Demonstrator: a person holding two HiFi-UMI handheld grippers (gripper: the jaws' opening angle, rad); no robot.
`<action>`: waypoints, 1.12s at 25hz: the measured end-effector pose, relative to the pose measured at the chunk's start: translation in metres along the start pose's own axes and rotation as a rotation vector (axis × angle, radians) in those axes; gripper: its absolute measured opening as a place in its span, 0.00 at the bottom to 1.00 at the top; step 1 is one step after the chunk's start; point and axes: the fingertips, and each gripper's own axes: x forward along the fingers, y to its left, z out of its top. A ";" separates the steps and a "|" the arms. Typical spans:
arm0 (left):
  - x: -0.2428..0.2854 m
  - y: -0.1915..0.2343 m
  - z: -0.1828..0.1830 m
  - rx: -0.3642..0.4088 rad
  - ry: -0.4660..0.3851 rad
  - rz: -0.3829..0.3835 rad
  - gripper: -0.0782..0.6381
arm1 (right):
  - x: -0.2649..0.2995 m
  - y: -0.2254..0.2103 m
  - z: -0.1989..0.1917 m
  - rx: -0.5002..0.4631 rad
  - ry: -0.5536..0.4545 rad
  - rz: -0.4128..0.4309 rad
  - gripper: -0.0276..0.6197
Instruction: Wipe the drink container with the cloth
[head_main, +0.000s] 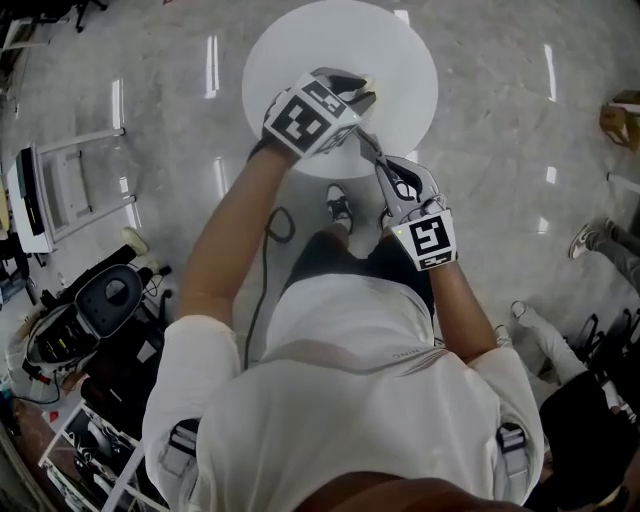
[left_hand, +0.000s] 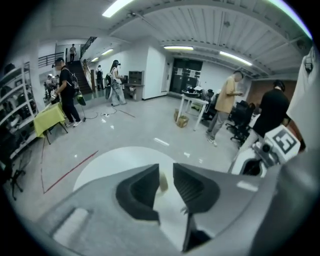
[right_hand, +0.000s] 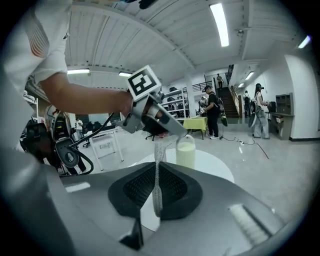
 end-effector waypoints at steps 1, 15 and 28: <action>0.001 0.002 0.002 -0.009 0.001 0.006 0.23 | 0.008 0.003 -0.004 -0.008 0.007 0.011 0.06; -0.002 0.001 -0.002 -0.002 0.012 0.044 0.23 | 0.037 0.001 -0.005 0.034 0.003 0.039 0.06; 0.014 0.014 -0.014 -0.033 0.091 0.050 0.29 | 0.054 0.005 -0.002 0.033 -0.006 0.056 0.06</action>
